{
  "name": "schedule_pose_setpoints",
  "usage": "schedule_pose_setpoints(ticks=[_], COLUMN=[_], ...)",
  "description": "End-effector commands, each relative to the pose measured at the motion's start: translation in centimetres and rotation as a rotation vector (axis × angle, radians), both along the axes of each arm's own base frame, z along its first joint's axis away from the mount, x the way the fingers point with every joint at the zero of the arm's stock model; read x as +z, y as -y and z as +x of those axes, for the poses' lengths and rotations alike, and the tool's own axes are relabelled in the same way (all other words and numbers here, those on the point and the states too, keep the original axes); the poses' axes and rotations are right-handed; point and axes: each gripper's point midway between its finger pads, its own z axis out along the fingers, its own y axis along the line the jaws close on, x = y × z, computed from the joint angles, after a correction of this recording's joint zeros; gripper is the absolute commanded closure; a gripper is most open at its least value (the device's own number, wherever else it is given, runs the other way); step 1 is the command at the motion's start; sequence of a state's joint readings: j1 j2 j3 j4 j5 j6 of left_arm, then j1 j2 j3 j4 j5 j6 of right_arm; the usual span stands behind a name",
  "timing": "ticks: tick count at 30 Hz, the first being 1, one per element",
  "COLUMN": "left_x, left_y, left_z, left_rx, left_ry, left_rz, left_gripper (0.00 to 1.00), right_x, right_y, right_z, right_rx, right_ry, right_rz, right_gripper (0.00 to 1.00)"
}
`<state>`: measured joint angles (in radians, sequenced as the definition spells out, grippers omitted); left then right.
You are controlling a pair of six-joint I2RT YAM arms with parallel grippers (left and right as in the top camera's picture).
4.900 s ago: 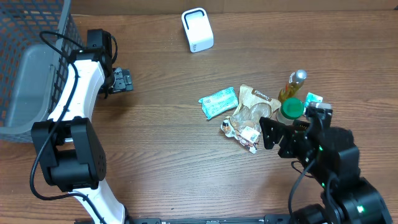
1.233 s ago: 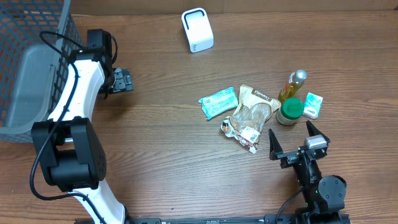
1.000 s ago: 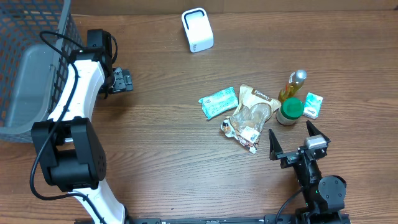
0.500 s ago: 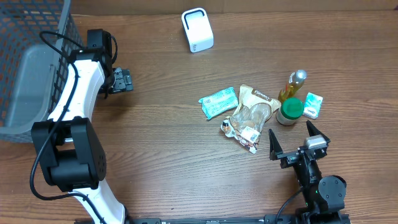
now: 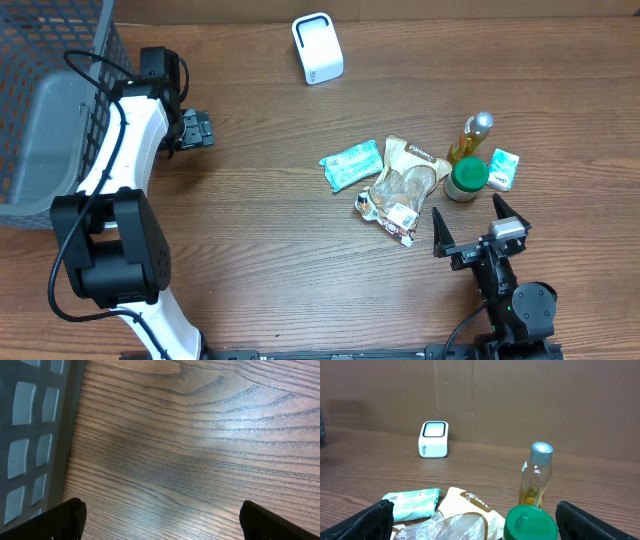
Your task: Scan the item barcode
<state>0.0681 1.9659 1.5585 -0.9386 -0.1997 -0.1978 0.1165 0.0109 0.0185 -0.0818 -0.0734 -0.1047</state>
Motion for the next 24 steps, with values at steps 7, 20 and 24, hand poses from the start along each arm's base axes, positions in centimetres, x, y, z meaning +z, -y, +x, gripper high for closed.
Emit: schedule_pose_setpoints(ticks=[7,20,24], left_x=[0.4,0.4,0.4], left_y=[0.3,1.0,1.0], left_z=[0.5,0.6,0.6], left_rx=[-0.027,-0.044,-0.044], left_ry=[0.009,0.009,0.009], left_rz=[0.017,0.017,0.017], left_gripper=[0.00,0.00,0.00], right_x=[-0.3,-0.3,-0.3], right_y=[0.3,0.3,0.3], right_z=[0.1,0.1,0.1], right_rx=[-0.014,-0.014,-0.014], right_ry=[0.000,0.000,0.000], right_rz=[-0.001,-0.001,-0.001], right_gripper=[0.00,0.00,0.00])
